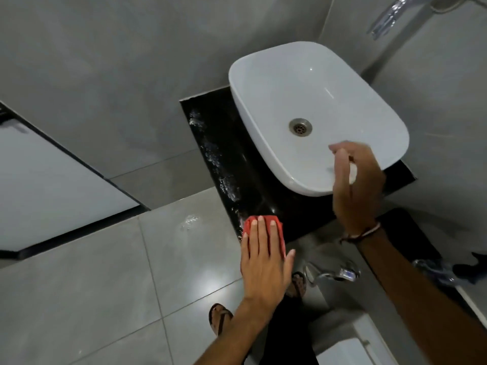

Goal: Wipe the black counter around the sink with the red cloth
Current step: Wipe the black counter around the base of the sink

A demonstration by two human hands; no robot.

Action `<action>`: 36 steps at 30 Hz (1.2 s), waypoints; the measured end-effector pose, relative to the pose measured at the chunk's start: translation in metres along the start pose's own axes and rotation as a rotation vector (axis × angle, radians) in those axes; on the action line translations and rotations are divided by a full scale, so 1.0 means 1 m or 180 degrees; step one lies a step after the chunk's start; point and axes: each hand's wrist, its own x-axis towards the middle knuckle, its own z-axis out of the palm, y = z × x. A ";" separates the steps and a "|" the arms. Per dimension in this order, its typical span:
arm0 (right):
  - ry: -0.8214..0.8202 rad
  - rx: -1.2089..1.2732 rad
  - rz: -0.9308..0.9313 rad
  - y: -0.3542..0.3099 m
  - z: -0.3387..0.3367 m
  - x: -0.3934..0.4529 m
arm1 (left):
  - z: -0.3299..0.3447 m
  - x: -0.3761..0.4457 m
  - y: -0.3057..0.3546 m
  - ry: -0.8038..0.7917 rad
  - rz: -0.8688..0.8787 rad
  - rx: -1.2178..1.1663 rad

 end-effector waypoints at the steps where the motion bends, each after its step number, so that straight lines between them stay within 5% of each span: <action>1: -0.0121 -0.0039 -0.0191 0.001 0.003 0.015 | 0.006 0.005 -0.001 0.0032 -0.0057 0.0101; 8: -0.1430 -0.0560 -0.0943 0.061 0.023 0.030 | 0.001 0.024 -0.063 -0.0065 0.1255 0.0734; 13: -0.0769 -0.1337 -0.2229 0.104 0.015 0.022 | -0.037 0.089 -0.137 -0.0313 0.1922 0.1270; 25: -0.0929 -0.1461 -0.1913 0.099 0.018 0.021 | -0.018 0.046 -0.081 -0.0368 0.2053 0.0721; 31: -0.1295 -0.1628 -0.1787 0.091 0.013 0.023 | -0.038 0.120 -0.119 -0.0829 0.2912 0.0580; 36: -0.1898 -0.1885 -0.1791 0.084 0.007 0.035 | -0.045 0.195 -0.147 -0.0544 0.2615 0.0636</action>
